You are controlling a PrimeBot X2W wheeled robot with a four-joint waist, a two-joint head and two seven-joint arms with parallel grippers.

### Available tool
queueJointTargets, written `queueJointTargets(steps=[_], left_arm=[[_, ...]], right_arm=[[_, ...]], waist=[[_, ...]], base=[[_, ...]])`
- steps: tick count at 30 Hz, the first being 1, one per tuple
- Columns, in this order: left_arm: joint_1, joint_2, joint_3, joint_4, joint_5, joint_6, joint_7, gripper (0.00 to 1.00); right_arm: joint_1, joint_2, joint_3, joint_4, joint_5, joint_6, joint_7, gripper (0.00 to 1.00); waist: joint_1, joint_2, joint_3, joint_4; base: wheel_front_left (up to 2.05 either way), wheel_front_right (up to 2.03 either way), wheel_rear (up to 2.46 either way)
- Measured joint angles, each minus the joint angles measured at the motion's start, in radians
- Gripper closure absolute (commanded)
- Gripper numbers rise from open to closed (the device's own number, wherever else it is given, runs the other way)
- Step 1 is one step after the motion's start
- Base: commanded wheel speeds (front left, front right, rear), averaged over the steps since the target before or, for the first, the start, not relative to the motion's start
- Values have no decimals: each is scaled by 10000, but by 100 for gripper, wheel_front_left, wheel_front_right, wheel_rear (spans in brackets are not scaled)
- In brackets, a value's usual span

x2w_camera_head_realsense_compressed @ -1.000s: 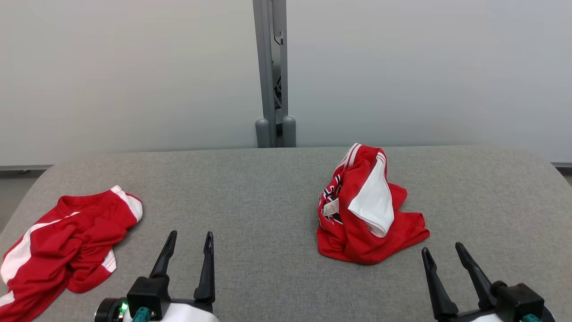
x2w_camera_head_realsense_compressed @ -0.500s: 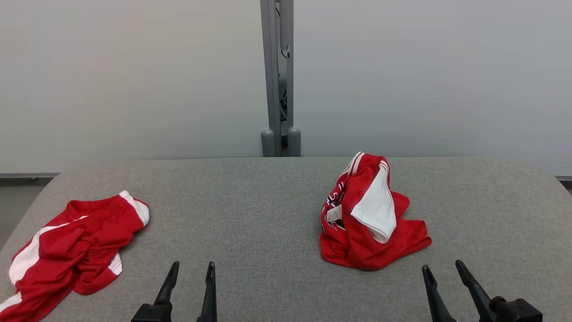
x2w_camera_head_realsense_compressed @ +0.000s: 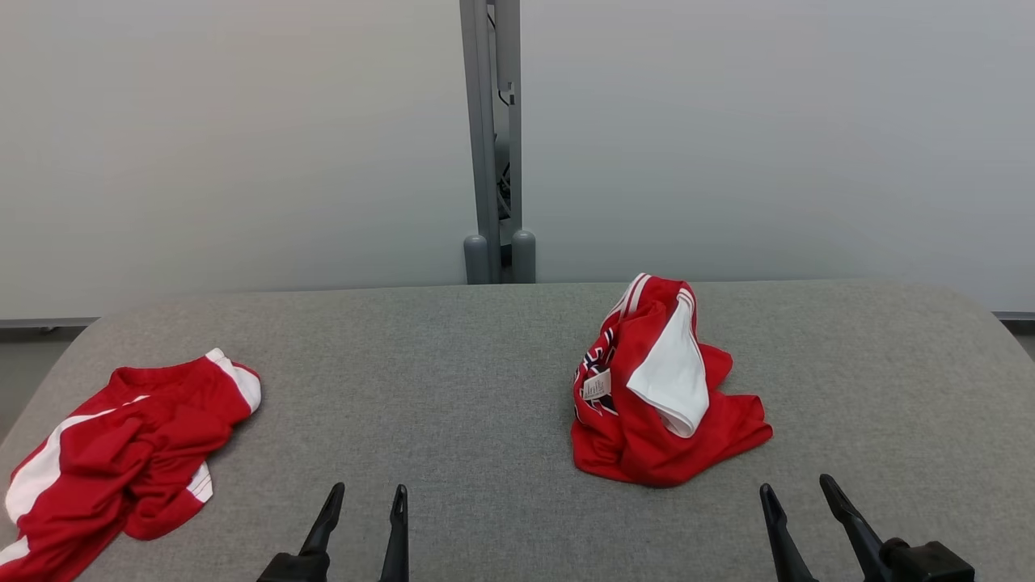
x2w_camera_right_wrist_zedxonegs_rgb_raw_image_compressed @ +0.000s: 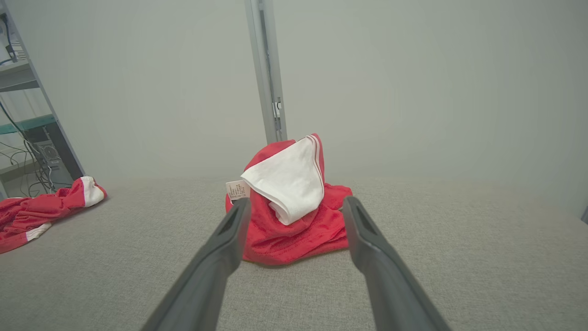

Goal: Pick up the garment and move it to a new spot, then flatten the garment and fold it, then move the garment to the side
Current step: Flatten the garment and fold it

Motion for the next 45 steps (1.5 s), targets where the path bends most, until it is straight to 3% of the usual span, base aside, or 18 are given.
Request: queueJointTargets(steps=[12,24,32,39,45], left_arm=[[-2238,2,-1620,514,-1030,-663,-2,0],[-5132,-4,-3193,2393,-2240,-1302,-2,0],[-7232,-8,-4364,4500,-3417,-1218,105,0],[-8736,-8,-5306,5889,-4489,-1101,1118,0],[-9421,2,-5956,6759,-4934,-585,1695,0]], right_arm=[[-397,2,153,21,-199,0,0,0],[-902,-2,407,109,-201,0,0,0],[-1290,-4,619,136,-105,0,0,0],[-1719,-2,828,102,12,0,0,0],[-1897,0,851,81,92,0,0,0]], waist=[[0,0,605,-868],[0,0,1412,-2229],[0,0,2015,-2955],[0,0,2710,-3413],[0,0,3172,-3746]], base=[[0,0,0],[0,0,0],[0,0,0],[0,0,0],[0,0,0]])
